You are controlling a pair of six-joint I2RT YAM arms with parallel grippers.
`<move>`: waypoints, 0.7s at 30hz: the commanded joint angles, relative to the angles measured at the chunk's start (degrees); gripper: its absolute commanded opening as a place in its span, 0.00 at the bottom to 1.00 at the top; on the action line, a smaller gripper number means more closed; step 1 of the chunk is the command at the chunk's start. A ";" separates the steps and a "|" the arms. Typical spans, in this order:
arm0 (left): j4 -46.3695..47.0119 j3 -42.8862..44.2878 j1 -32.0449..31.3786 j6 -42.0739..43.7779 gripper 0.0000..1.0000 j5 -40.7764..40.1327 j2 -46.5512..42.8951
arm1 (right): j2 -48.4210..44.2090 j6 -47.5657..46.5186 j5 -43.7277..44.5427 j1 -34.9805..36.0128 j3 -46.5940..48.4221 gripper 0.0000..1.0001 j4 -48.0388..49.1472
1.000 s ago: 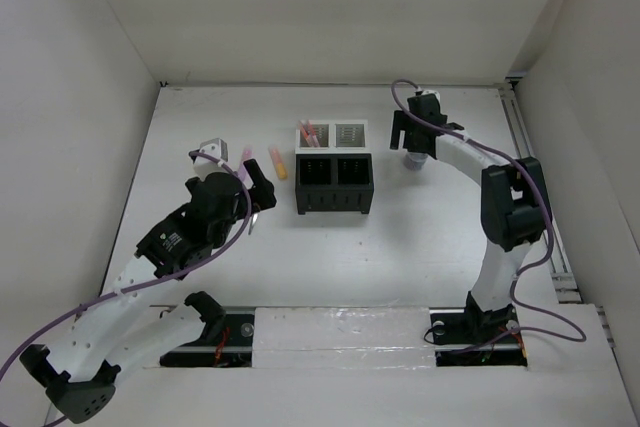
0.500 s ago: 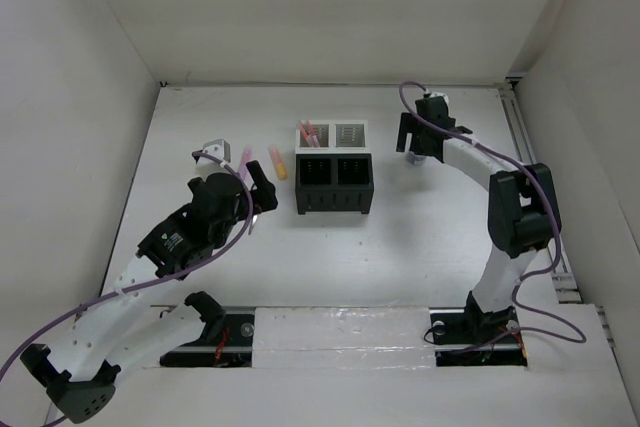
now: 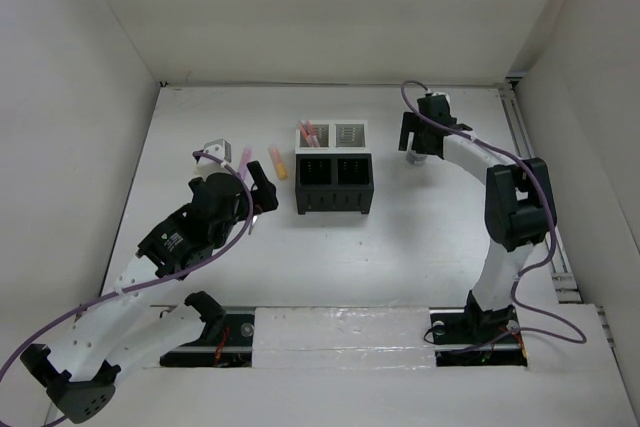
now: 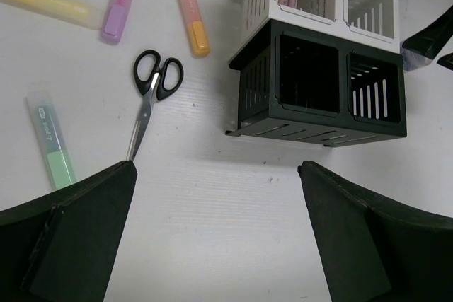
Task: Sort the stationery into containers
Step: Grab a piece of stationery with the right arm
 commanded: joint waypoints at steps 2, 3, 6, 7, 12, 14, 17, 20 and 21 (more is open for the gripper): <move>1.64 -0.17 0.30 0.83 1.00 0.12 -0.33 | 1.78 -0.92 -1.13 -0.43 3.88 0.95 0.13; 1.64 -0.17 0.30 0.83 1.00 0.12 -0.33 | 2.49 -0.92 -1.75 -0.43 3.89 0.94 0.13; 1.64 -0.17 0.30 0.83 1.00 0.12 -0.33 | 3.02 -1.44 -2.27 -0.43 4.41 0.91 -0.40; 1.64 -0.17 0.30 0.83 1.00 0.12 -0.33 | 3.02 -1.45 -2.28 -0.43 4.41 0.91 -0.40; 1.64 -0.17 0.30 0.83 1.00 0.12 -0.33 | 4.16 -1.45 -2.89 -0.96 5.55 0.83 -1.54; 1.64 -0.17 0.30 0.83 1.00 0.12 -0.33 | 4.16 -1.45 -2.89 -0.96 5.56 0.79 -1.54; 1.64 -0.17 0.30 0.83 1.00 0.12 -0.33 | 4.16 -1.45 -3.42 -0.96 5.56 0.73 -1.54; 1.64 -0.17 0.30 0.83 1.00 0.12 -0.33 | 5.30 -1.45 -4.65 -1.48 6.25 0.66 -2.68; 1.64 -0.17 0.30 0.83 1.00 0.12 -0.33 | 5.31 -1.45 -4.65 -1.48 6.26 0.64 -2.68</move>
